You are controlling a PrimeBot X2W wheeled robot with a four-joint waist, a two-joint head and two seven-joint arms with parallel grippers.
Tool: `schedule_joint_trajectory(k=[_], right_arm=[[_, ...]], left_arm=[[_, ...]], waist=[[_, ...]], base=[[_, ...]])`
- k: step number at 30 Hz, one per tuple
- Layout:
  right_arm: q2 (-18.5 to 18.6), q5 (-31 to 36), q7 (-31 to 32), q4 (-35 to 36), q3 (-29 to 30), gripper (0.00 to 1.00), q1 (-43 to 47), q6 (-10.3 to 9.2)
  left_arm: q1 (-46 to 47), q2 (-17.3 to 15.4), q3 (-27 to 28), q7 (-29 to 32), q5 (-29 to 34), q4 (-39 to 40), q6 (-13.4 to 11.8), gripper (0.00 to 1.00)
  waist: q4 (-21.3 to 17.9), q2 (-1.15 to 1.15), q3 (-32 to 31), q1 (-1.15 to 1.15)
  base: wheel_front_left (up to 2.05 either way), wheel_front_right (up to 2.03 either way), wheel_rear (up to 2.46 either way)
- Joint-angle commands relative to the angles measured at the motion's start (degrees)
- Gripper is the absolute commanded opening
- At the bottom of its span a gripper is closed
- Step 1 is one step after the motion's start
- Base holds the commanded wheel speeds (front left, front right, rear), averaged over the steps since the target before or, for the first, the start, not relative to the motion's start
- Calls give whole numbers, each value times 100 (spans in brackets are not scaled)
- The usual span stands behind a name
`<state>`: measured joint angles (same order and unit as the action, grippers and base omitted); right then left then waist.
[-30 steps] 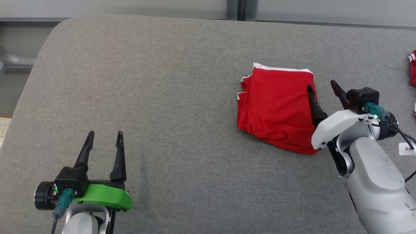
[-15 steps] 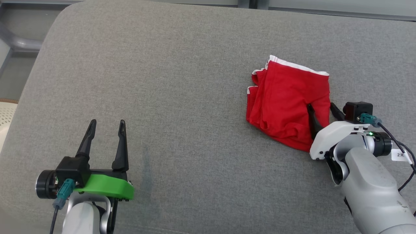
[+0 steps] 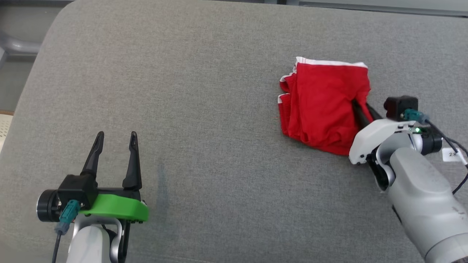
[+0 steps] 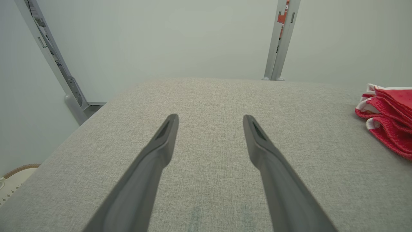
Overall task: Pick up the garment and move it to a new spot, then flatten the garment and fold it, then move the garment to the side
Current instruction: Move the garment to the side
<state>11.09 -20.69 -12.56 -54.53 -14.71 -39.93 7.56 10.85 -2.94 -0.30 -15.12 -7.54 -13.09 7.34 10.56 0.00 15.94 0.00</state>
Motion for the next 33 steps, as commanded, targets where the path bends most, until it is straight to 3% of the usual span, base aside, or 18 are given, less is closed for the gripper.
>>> schedule_joint_trajectory(k=[1, 10, 16, 24, 33], right_arm=[[136, -15, -39, 54, -78, 0, -117, -16], [1111, 75, 258, 568, -939, 0, -757, -15], [2073, -69, 582, 1178, -1408, 0, -1051, -15], [3288, -531, 956, 1939, -1465, 0, -1214, -15], [4209, -863, 1260, 2171, -1210, 0, -1370, -15]], left_arm=[[127, 4, -4, 2, -49, 29, -22, 100], [367, -1, -34, 2, -43, 173, -28, 100], [604, -7, -46, 2, 70, 376, -12, 100], [813, -201, -76, 2, 256, 757, 7, 100], [927, -490, -243, 2, 298, 1194, 15, 100]], waist=[[-91, 0, 115, 0], [-512, 0, 710, 0], [-856, 0, 1168, 0], [-1410, 0, 1668, 0], [-1751, 0, 2020, 0]], base=[[0, 0, 0], [0, 0, 0], [0, 0, 0], [0, 0, 0], [0, 0, 0]])
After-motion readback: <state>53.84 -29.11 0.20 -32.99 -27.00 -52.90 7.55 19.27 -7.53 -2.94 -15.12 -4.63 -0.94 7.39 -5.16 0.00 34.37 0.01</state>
